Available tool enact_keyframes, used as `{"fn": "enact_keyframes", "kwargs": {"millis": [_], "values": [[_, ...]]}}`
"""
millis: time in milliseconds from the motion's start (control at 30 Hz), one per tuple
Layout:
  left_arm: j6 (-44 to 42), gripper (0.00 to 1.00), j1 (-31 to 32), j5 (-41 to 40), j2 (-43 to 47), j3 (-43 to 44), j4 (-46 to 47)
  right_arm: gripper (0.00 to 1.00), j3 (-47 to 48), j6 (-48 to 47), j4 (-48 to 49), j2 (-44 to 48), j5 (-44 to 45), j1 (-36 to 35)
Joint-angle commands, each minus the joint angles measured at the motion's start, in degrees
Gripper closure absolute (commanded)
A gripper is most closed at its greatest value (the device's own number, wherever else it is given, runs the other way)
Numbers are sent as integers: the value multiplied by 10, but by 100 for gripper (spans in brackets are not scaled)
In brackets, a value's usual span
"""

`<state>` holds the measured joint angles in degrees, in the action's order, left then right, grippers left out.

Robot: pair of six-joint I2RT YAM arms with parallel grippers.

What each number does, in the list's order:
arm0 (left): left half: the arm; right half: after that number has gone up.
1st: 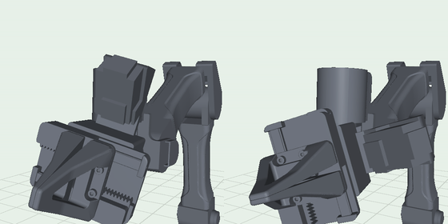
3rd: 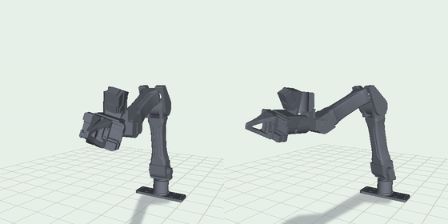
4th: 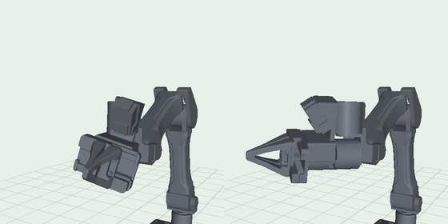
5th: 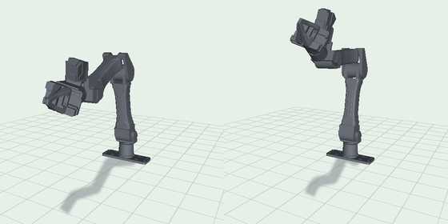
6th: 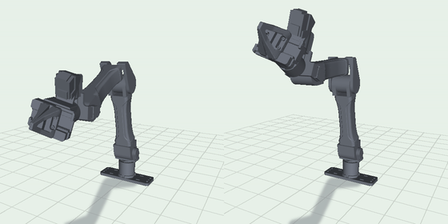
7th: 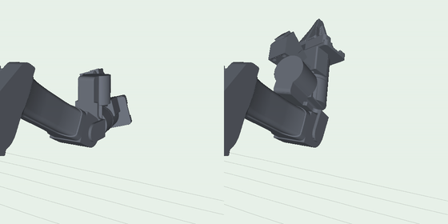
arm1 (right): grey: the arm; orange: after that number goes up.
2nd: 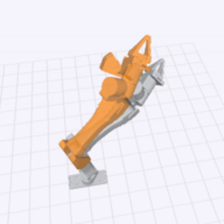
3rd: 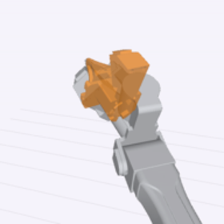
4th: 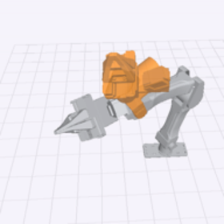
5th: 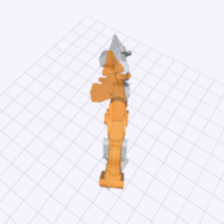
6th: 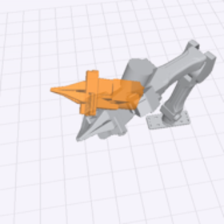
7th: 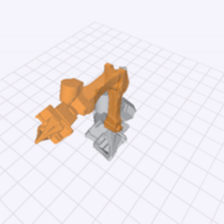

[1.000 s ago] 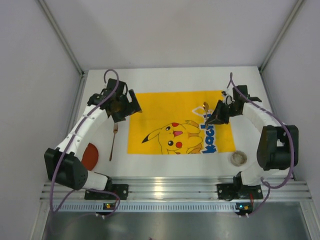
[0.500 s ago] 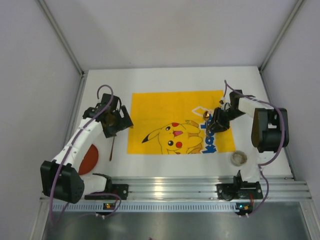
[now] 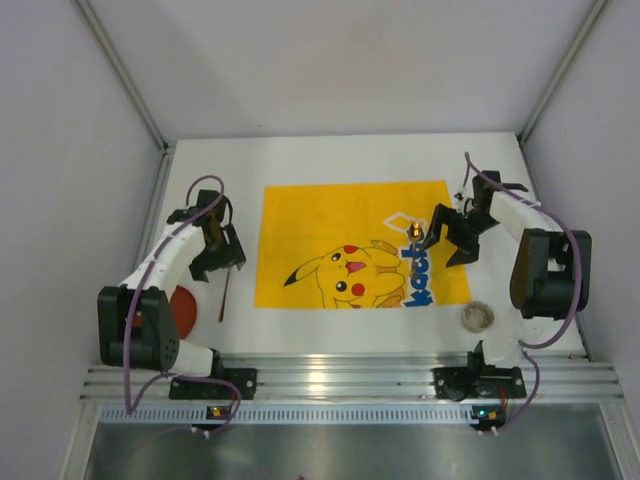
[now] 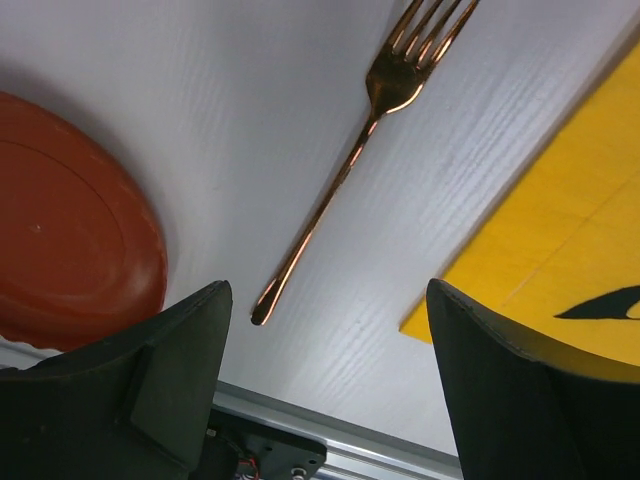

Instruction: Set the dinner table for one person

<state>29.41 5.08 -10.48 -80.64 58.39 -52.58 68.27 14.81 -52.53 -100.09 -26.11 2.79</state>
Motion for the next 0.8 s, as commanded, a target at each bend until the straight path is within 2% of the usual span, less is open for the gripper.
{"fn": "enact_keyframes", "kwargs": {"millis": [0,133,400,467,500,733,767], "values": [[-44,17,-5,-32,-30,-4,38,12,30,4,-31,50,3,2],[-62,29,-8,-36,-90,-4,78,12,20,5,-35,74,3,2],[-90,44,-29,15,-177,-7,136,13,-8,5,-29,92,1,2],[-90,54,-32,22,-183,-8,142,13,-11,4,-28,95,3,2],[-89,63,-32,22,-190,-11,148,13,-12,4,-28,94,2,2],[-101,90,-37,16,-225,-21,169,14,-14,5,-30,93,3,2],[-100,100,-38,17,-229,-21,170,14,-13,5,-30,92,4,2]]}}
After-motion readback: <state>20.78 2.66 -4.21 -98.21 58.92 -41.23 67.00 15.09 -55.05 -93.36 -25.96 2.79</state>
